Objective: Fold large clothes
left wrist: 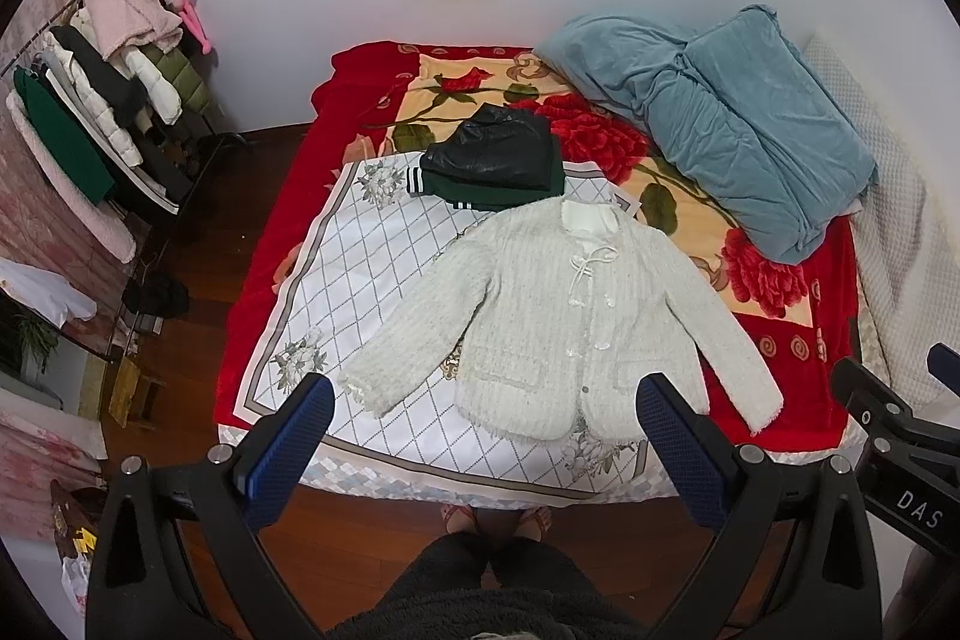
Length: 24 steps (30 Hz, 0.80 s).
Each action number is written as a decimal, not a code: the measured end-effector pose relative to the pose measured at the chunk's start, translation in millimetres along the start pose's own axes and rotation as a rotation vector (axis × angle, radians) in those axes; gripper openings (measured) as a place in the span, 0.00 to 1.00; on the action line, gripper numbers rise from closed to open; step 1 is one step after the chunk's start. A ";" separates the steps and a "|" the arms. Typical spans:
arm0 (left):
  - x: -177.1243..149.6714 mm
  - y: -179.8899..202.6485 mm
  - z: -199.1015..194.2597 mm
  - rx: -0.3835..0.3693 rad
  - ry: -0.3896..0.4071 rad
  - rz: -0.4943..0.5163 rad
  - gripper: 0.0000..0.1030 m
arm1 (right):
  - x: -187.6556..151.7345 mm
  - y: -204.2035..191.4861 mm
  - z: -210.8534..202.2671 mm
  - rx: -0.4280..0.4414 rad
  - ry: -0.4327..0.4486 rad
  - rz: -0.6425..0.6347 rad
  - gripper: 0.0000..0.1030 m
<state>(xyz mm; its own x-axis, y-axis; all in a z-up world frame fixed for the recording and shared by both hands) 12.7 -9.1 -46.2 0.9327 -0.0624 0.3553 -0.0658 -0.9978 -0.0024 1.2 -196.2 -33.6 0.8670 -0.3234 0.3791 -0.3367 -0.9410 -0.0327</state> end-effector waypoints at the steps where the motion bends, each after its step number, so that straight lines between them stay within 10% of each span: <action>1: 0.7 -0.6 0.0 0.003 0.001 0.001 1.00 | 2.9 4.5 -2.2 0.001 -0.001 -0.002 1.00; 24: -0.9 10.8 -2.9 -0.008 0.002 -0.006 1.00 | 9.1 1.2 -7.3 -0.004 0.004 -0.006 1.00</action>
<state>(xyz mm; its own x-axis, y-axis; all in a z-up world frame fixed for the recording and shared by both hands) 10.1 -19.8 -43.8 0.9323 -0.0566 0.3573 -0.0632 -0.9980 0.0069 6.1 -199.5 -23.5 0.8677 -0.3169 0.3831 -0.3324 -0.9428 -0.0270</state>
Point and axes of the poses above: each gripper's, at about its wrist camera, not at the fingertips, and z roughly the way its jaws point, y to its right, x to its top, the point moved 5 cm from there along z, roughly the way its jaws point, and after that the axes turned 7 degrees about -y, right-handed, at the moved point
